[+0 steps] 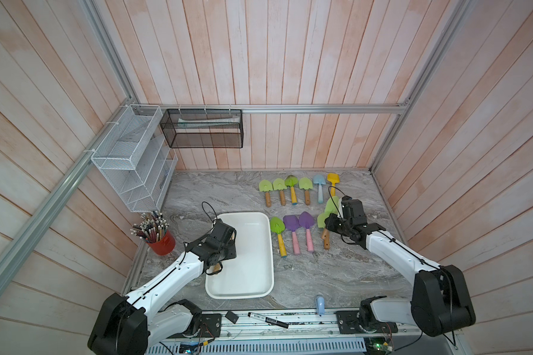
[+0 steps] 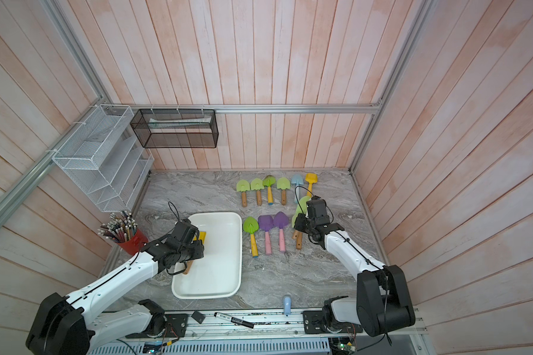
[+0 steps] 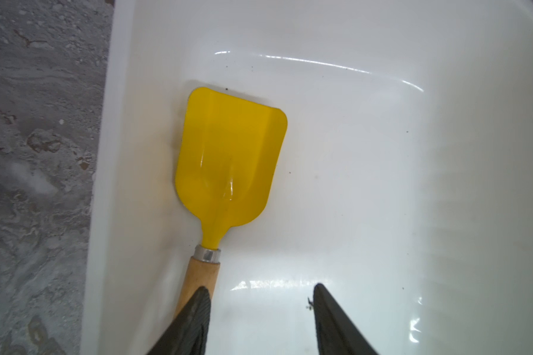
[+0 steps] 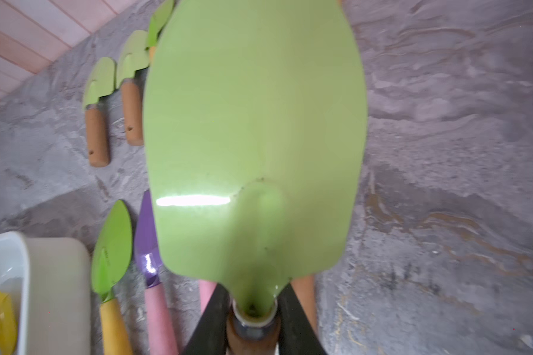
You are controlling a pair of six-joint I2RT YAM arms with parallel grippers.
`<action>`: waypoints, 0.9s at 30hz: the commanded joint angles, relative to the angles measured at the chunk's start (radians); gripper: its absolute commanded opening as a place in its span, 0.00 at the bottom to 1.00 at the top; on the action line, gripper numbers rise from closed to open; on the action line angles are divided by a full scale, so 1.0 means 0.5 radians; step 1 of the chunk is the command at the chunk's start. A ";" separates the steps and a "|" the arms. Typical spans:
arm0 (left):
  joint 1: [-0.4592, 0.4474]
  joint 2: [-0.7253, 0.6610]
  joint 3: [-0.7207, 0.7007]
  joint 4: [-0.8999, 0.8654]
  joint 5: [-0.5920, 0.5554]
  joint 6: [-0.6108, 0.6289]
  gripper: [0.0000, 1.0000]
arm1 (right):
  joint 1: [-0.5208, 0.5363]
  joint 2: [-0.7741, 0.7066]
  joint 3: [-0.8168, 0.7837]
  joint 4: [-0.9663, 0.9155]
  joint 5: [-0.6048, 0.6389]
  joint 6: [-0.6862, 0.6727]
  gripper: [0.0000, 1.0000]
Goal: Take the shovel out of the storage box
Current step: Place the shovel at the center of the board.
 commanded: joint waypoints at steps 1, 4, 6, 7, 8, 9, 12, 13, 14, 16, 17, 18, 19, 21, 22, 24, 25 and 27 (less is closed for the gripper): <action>-0.035 0.008 0.022 -0.071 -0.153 -0.081 0.56 | -0.017 -0.059 -0.063 -0.102 0.349 -0.027 0.15; -0.043 -0.014 -0.015 -0.063 -0.179 -0.118 0.56 | -0.037 -0.067 -0.089 -0.123 0.457 -0.055 0.15; -0.042 -0.021 -0.035 -0.055 -0.184 -0.140 0.56 | -0.051 -0.063 -0.089 -0.142 0.499 -0.074 0.15; -0.042 -0.016 -0.042 -0.051 -0.186 -0.146 0.56 | -0.056 -0.057 -0.092 -0.143 0.516 -0.079 0.15; -0.044 -0.002 -0.050 -0.049 -0.196 -0.159 0.56 | -0.062 -0.051 -0.095 -0.146 0.530 -0.082 0.15; -0.041 0.018 -0.055 -0.052 -0.201 -0.170 0.56 | -0.068 -0.042 -0.095 -0.155 0.548 -0.085 0.15; -0.042 0.089 -0.071 -0.039 -0.201 -0.199 0.56 | -0.088 -0.028 -0.119 -0.144 0.571 -0.085 0.15; -0.043 0.105 -0.080 -0.027 -0.194 -0.205 0.56 | -0.099 -0.023 -0.127 -0.138 0.571 -0.085 0.15; -0.041 0.115 -0.093 -0.012 -0.189 -0.211 0.56 | -0.108 -0.019 -0.136 -0.134 0.576 -0.087 0.15; -0.042 0.138 -0.123 0.028 -0.176 -0.221 0.56 | -0.126 0.000 -0.147 -0.121 0.568 -0.090 0.15; -0.041 0.150 -0.132 0.044 -0.166 -0.222 0.56 | -0.132 0.011 -0.150 -0.115 0.563 -0.091 0.15; -0.044 0.168 -0.141 0.059 -0.166 -0.224 0.56 | -0.133 0.027 -0.151 -0.104 0.560 -0.091 0.15; -0.041 0.186 -0.147 0.070 -0.160 -0.224 0.56 | -0.135 0.046 -0.158 -0.089 0.556 -0.093 0.15; -0.041 0.229 -0.164 0.103 -0.146 -0.224 0.56 | -0.140 0.086 -0.163 -0.071 0.544 -0.094 0.15; -0.041 0.242 -0.175 0.112 -0.141 -0.230 0.56 | -0.141 0.108 -0.162 -0.057 0.534 -0.097 0.15; -0.040 0.258 -0.210 0.167 -0.108 -0.233 0.56 | -0.142 0.162 -0.154 -0.034 0.519 -0.100 0.15; -0.038 0.265 -0.225 0.200 -0.077 -0.233 0.56 | -0.143 0.187 -0.146 -0.030 0.520 -0.103 0.15; -0.035 0.286 -0.234 0.251 -0.008 -0.230 0.56 | -0.148 0.243 -0.125 -0.020 0.526 -0.106 0.15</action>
